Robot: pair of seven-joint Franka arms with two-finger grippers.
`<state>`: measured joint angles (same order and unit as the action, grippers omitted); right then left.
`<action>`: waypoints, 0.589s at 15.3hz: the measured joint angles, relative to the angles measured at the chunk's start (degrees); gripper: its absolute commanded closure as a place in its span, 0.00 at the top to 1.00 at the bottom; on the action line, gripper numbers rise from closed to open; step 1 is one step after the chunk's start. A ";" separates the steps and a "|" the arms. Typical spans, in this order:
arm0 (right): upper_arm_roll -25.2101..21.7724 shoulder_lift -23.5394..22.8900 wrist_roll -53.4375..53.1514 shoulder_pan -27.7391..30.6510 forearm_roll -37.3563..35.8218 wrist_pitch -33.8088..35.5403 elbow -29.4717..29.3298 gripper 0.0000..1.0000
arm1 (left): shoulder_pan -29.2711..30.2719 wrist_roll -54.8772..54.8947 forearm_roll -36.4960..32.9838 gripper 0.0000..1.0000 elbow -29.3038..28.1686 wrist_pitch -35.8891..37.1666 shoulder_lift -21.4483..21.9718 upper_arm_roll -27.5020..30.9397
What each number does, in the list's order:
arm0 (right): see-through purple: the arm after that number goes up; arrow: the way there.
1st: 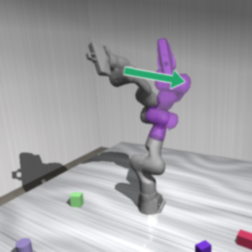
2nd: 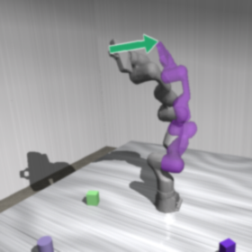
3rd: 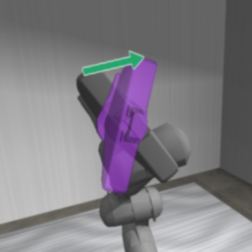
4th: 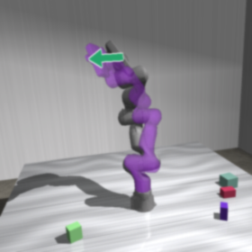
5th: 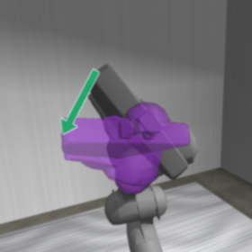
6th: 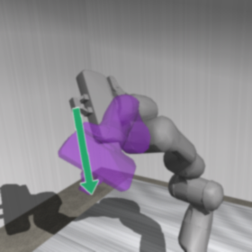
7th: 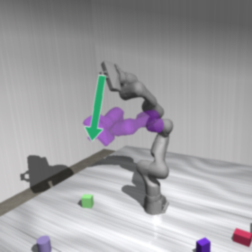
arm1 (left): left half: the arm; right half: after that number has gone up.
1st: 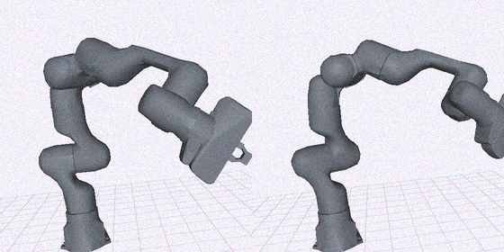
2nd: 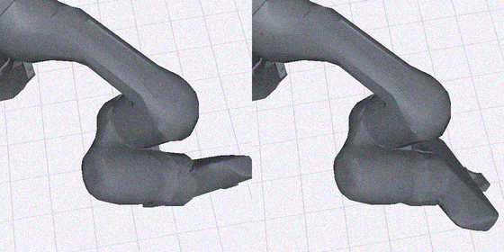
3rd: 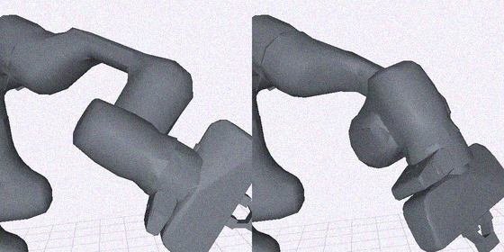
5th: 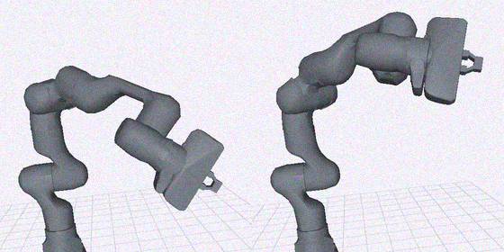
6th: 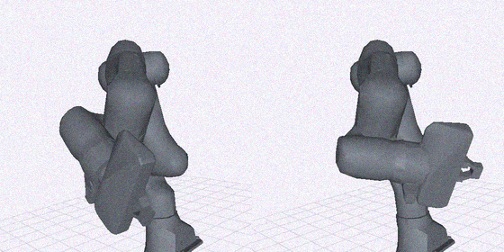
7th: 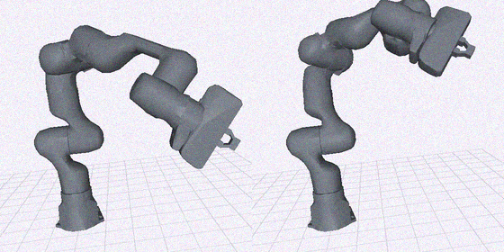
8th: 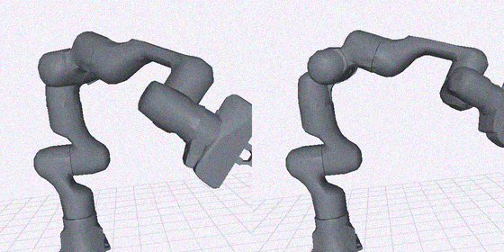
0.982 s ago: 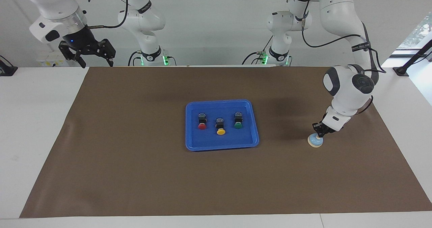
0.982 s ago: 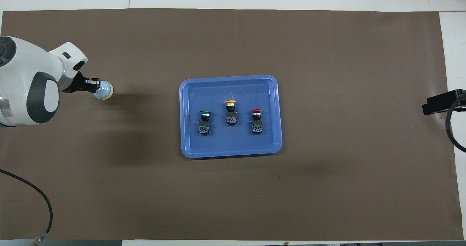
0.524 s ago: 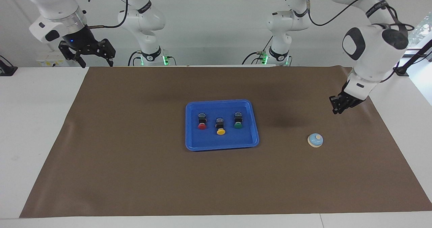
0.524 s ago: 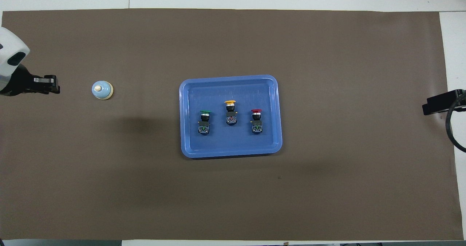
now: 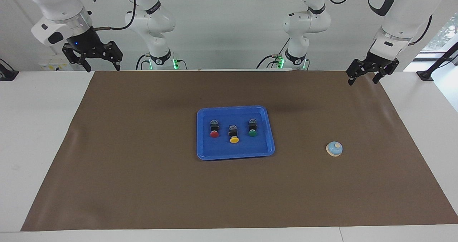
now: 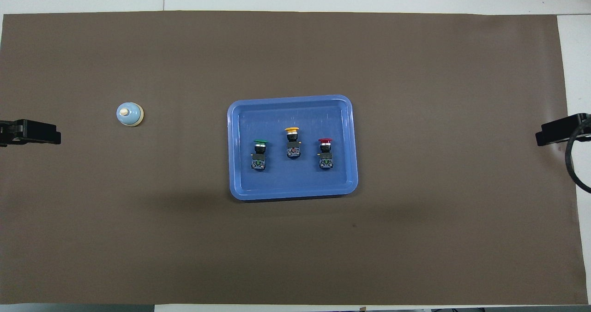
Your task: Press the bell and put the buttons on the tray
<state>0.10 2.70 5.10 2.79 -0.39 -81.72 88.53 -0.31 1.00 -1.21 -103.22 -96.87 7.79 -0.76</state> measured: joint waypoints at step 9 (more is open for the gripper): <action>0.00 0.02 0.00 0.00 0.00 0.00 0.00 1.00 | -0.06 -0.10 0.30 1.00 2.45 5.03 -0.83 -0.68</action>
<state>0.10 2.72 5.10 2.79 -0.39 -81.72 88.53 -0.37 0.89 -0.91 -100.77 -91.84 6.97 -1.44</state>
